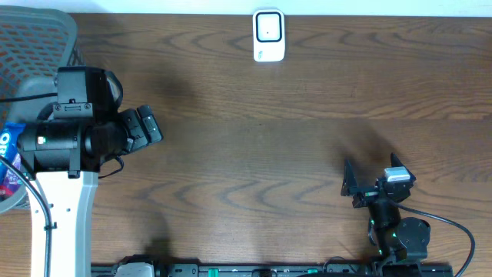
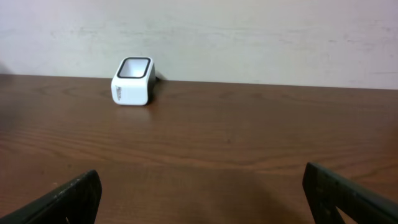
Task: Scan the item barcode
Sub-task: 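Raise the left gripper and swing it toward the grey basket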
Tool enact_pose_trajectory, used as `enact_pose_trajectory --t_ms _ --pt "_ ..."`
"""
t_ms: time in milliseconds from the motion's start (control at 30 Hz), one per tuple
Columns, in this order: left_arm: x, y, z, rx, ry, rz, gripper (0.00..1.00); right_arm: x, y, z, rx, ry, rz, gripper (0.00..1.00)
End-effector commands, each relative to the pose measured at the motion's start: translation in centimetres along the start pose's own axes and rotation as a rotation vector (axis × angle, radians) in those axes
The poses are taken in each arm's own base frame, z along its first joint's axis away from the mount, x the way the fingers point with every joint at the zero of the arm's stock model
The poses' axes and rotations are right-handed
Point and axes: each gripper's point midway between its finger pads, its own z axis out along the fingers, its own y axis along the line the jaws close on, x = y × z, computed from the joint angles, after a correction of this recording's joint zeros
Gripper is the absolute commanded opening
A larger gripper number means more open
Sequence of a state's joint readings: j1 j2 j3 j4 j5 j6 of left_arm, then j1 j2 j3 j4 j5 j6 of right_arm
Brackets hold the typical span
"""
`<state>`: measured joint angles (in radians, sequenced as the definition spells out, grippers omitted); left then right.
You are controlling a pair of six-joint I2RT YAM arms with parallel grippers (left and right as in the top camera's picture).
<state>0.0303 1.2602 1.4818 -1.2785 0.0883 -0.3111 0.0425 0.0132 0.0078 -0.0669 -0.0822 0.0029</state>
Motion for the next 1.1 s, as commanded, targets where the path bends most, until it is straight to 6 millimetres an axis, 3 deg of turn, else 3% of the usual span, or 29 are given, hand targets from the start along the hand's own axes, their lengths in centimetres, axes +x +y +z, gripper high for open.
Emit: enact_pose_trajectory --t_ms 0,300,1067 --pt "-1.6 -0.2 -0.8 0.004 -0.073 -0.003 0.98 0.2 0.0 0.0 -0.004 0.005 -0.010 0.99" --pt "-3.1 -0.7 -1.0 0.028 -0.134 -0.001 0.98 0.2 0.1 0.0 -0.004 0.005 -0.011 0.99" --pt "-3.7 -1.0 -1.1 0.037 -0.159 -0.001 0.98 0.2 0.1 0.0 -0.004 0.005 -0.011 0.99"
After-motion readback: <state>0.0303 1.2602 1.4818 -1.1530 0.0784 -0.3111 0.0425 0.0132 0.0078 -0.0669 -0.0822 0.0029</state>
